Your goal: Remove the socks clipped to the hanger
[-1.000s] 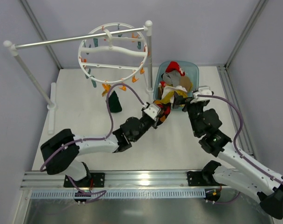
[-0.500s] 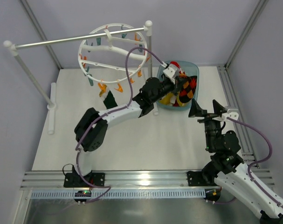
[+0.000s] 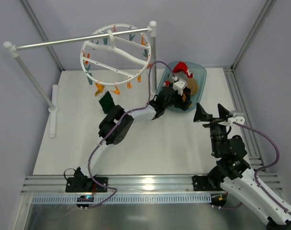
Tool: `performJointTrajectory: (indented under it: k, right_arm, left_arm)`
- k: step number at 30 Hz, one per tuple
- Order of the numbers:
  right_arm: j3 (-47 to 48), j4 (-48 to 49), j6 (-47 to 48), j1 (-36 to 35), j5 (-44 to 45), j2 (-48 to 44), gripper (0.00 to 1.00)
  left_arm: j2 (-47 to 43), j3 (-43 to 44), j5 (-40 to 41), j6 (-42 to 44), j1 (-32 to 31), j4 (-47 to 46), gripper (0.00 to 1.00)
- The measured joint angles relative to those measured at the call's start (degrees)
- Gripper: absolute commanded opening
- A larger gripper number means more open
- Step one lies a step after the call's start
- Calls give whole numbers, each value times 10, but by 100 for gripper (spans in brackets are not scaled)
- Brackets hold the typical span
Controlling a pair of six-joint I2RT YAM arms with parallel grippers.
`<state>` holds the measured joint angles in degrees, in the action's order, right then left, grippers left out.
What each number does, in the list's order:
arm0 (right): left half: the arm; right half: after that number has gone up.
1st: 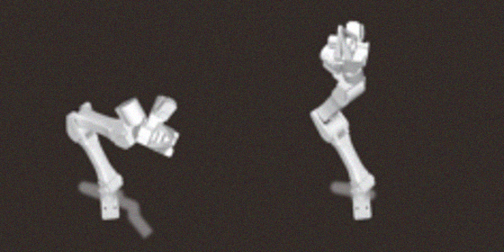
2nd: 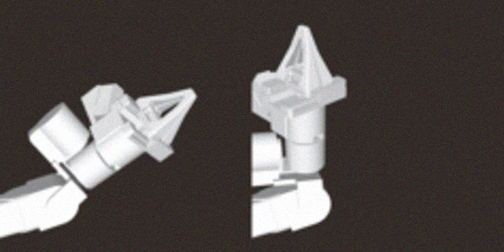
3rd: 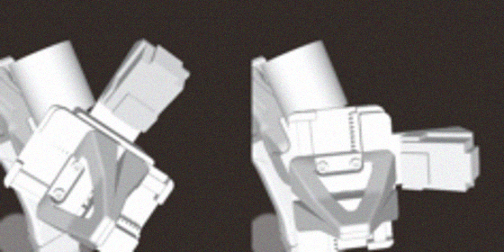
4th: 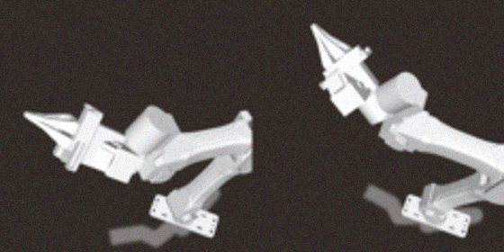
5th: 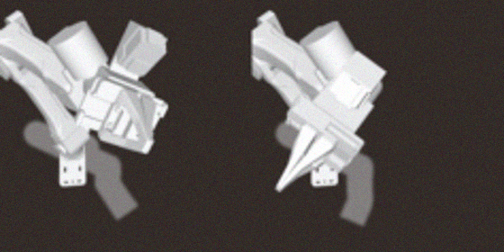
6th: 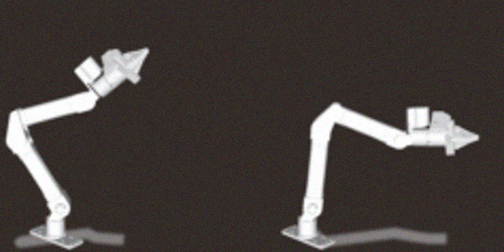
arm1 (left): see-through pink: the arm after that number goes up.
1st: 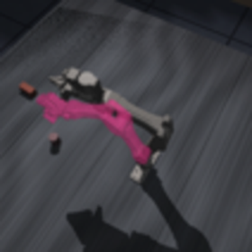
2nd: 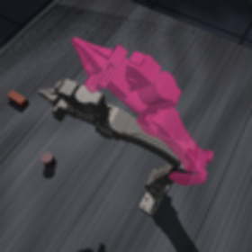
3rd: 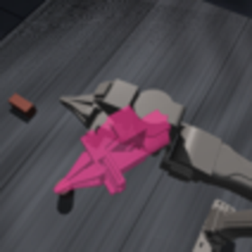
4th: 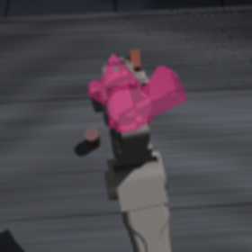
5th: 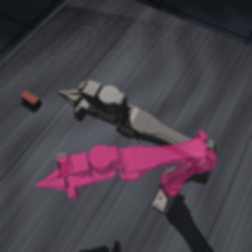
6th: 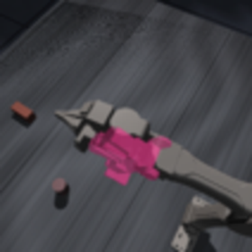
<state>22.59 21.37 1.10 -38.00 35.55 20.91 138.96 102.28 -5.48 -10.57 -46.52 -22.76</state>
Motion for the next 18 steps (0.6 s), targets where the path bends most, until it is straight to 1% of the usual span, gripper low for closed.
performJointTrajectory:
  k: [3,11,14,18]
  right_arm:
    - [0,0,0,0,-4,14,99]
    - [1,0,0,0,-17,45,100]
    - [3,0,0,0,-23,52,100]
    - [4,0,0,0,-26,56,100]
  left_arm:
    - [-37,-38,5,-8,-4,-16,100]
    - [-202,-225,34,-3,-18,-104,100]
    - [-273,-301,64,15,-41,-151,100]
    - [-373,-416,110,43,-91,-225,100]
